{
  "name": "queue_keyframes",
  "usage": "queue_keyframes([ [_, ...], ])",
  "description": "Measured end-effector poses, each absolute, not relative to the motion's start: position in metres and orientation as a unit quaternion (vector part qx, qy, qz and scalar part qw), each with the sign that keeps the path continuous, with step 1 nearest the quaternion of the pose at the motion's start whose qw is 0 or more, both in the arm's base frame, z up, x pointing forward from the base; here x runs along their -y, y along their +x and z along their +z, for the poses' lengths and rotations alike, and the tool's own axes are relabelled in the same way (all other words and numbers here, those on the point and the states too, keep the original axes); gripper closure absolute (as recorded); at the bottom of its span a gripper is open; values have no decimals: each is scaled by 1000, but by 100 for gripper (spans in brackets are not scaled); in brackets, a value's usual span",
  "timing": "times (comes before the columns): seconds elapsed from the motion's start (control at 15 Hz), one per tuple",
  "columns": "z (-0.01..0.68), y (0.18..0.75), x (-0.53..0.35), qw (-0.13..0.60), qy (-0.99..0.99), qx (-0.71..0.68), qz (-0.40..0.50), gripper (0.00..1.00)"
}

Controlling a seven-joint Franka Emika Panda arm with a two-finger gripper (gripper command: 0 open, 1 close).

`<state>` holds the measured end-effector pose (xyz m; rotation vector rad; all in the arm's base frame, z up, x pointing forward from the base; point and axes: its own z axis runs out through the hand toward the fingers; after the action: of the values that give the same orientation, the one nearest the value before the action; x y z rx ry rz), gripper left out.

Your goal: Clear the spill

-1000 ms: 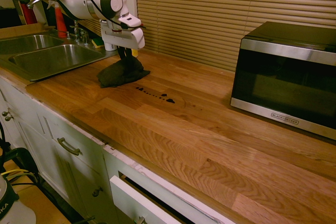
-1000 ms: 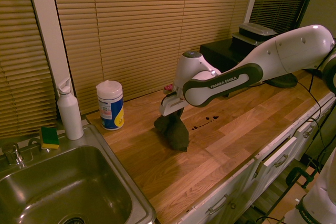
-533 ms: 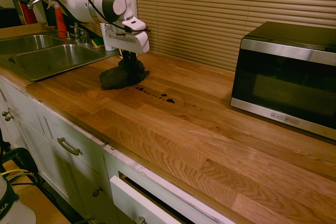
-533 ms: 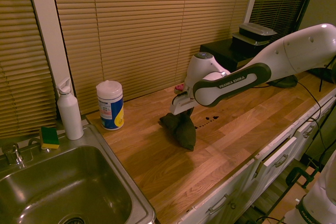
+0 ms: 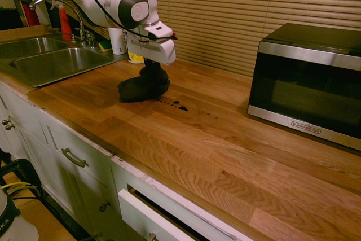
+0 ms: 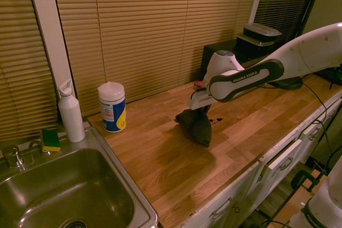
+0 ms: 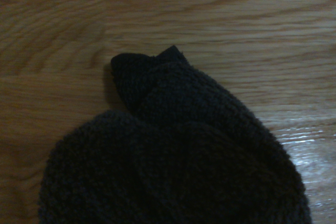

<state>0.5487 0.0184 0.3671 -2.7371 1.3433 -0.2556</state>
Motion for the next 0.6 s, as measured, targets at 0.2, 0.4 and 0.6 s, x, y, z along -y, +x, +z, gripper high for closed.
queue_keyframes([
  [0.2,366,549,8,45,-886,-454,-80,100],
  [0.4,365,548,40,44,-876,-473,-80,100],
  [0.6,365,544,75,46,-866,-492,-79,100],
])
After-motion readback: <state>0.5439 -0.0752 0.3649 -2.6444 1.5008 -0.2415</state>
